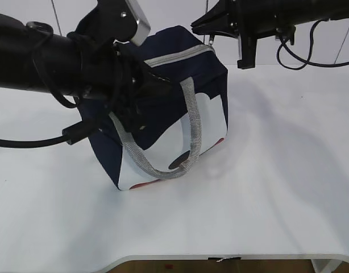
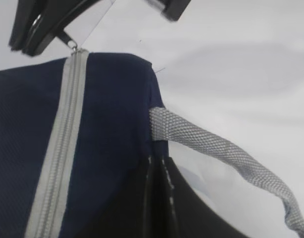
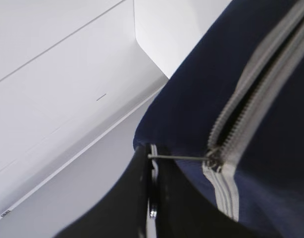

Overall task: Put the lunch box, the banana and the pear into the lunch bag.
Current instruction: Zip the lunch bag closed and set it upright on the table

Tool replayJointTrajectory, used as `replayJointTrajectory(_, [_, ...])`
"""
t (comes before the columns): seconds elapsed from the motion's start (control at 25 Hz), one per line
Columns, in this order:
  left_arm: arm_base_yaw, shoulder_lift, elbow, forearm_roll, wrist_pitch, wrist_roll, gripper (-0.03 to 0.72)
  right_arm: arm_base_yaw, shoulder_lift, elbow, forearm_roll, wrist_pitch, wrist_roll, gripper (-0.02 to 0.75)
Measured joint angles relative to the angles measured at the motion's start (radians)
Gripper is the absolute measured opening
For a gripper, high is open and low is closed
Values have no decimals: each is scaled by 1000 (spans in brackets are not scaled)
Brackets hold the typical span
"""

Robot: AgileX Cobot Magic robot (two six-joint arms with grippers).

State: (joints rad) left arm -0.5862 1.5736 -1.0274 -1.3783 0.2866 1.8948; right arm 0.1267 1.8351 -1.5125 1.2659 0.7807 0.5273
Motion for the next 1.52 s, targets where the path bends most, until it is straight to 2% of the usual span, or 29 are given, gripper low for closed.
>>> replayJointTrajectory(0.32, [-2, -22, 6, 0, -88, -2, -8, -60, 0, 6, -16, 38, -15, 6])
replayJointTrajectory(0.52, [-3, -28, 10, 0, -101, -2, -8, -70, 23, 10, -40, 42, -26, 6])
replayJointTrajectory(0.76, [-3, -29, 12, 0, -105, -2, -8, -80, 43, 68, -18, -8, -50, 6])
replayJointTrajectory(0.96, [-3, -30, 14, 0, -109, -2, -8, -82, 73, 161, 125, -39, -170, 6])
replayJointTrajectory(1.28, [-3, -30, 14, 0, -122, -2, -8, -83, 117, 315, 498, -48, -444, 6])
replayJointTrajectory(1.52, [-5, -30, 15, 0, -161, -2, -8, -83, 137, 365, 555, -33, -475, 6])
